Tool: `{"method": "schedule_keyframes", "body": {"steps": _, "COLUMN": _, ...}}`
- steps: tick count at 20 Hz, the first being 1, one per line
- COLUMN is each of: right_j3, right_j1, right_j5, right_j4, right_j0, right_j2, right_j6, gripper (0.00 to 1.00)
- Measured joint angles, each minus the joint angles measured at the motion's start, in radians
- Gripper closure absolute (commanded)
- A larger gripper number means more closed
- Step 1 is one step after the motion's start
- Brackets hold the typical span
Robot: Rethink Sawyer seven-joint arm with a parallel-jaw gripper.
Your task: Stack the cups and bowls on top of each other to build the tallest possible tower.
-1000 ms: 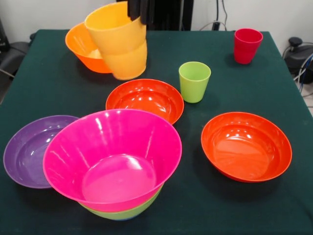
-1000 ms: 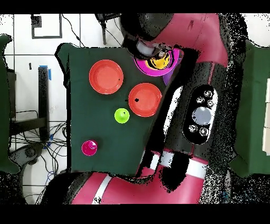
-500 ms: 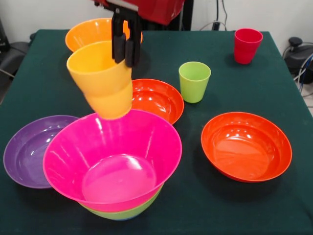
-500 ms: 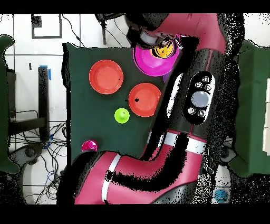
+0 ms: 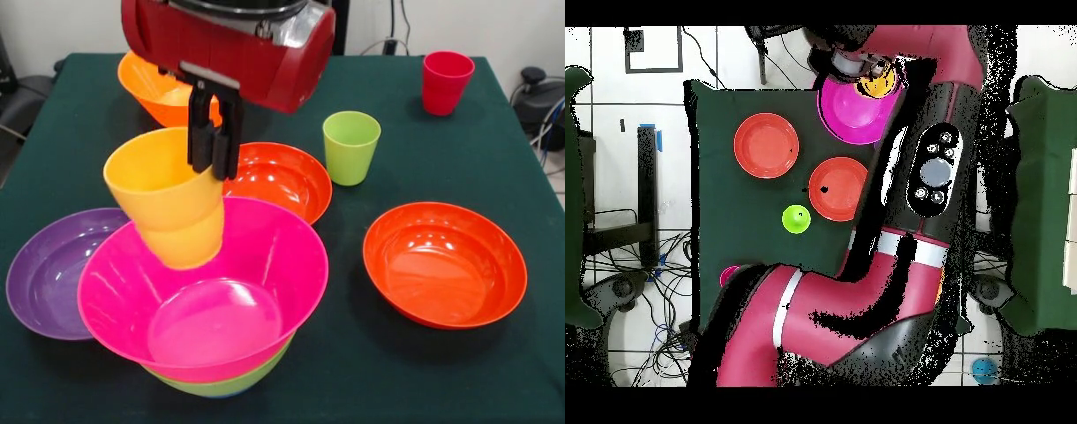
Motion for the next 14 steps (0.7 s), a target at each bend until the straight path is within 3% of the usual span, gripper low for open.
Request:
{"method": "schedule_keyframes", "body": {"steps": 8, "right_j3": -0.104, "right_j1": 0.084, "right_j5": 0.006, "right_j4": 0.068, "right_j0": -0.033, "right_j2": -0.056, "right_j6": 0.0, "gripper": 1.0}}
{"method": "schedule_keyframes", "body": {"steps": 14, "right_j3": -0.163, "right_j1": 0.148, "right_j5": 0.006, "right_j4": 0.163, "right_j0": -0.062, "right_j2": -0.141, "right_j6": -0.012, "gripper": 1.0}}
